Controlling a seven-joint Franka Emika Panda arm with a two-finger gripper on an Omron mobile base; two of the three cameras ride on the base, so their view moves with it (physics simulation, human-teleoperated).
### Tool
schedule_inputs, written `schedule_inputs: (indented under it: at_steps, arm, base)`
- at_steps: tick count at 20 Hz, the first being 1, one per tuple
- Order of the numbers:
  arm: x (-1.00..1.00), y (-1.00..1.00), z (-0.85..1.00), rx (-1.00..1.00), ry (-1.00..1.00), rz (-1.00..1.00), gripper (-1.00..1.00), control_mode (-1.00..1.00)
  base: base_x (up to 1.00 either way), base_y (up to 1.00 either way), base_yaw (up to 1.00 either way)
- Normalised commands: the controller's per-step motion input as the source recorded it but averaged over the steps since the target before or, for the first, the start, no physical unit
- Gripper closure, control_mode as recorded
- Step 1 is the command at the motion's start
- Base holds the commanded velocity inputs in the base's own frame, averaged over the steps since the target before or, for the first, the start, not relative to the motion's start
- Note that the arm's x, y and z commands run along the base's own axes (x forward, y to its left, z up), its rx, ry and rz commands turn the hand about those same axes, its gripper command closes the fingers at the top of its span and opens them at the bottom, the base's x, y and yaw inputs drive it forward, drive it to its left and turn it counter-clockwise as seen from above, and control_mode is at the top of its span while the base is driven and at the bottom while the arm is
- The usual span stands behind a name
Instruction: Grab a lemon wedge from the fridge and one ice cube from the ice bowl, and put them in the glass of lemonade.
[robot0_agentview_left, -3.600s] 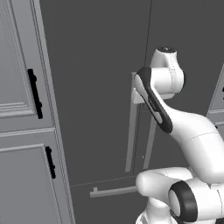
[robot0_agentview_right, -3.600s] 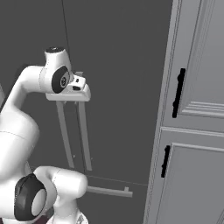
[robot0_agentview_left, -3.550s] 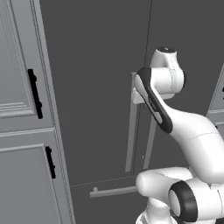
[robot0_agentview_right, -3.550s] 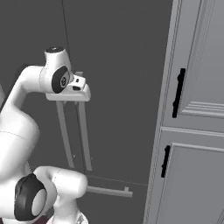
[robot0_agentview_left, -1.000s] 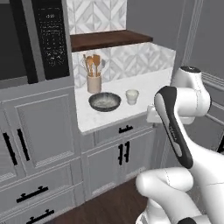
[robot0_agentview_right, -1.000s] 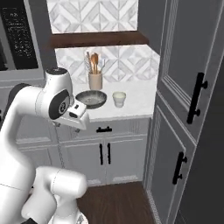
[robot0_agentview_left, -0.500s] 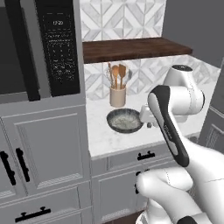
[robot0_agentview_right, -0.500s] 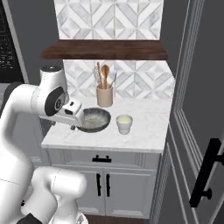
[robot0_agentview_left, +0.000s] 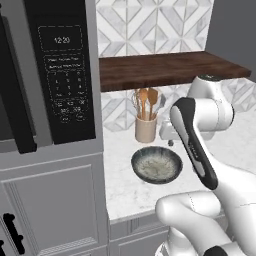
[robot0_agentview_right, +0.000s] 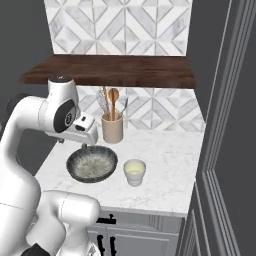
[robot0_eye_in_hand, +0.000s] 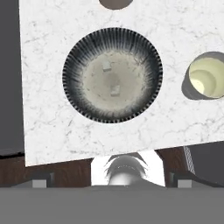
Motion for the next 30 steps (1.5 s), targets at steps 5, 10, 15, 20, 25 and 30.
schedule_inputs:
  at_steps: [5,10,15,20,25,30]
  arm:
    - [0.75,-0.06,-0.83,0.0,0.39,0.0,-1.0,-1.0]
    - [1.0,-0.11,-0.89,0.04,0.3,0.03,-1.0,-1.0]
    - [0.91,-0.05,-0.64,0.0,0.05,0.21,-1.0,-1.0]
    - [0.13,0.0,-0.53,0.0,0.01,0.34,-1.0,-1.0]
    - [-0.12,0.0,-0.42,0.0,0.0,0.26,-1.0,-1.0]
    - [-0.23,0.01,-0.06,0.0,-0.02,0.11,-1.0,-1.0]
  base:
    - [0.0,0.0,0.0]
    - [0.0,0.0,0.0]
    - [0.0,0.0,0.0]
    - [0.0,0.0,0.0]
    - [0.0,0.0,0.0]
    - [0.0,0.0,0.0]
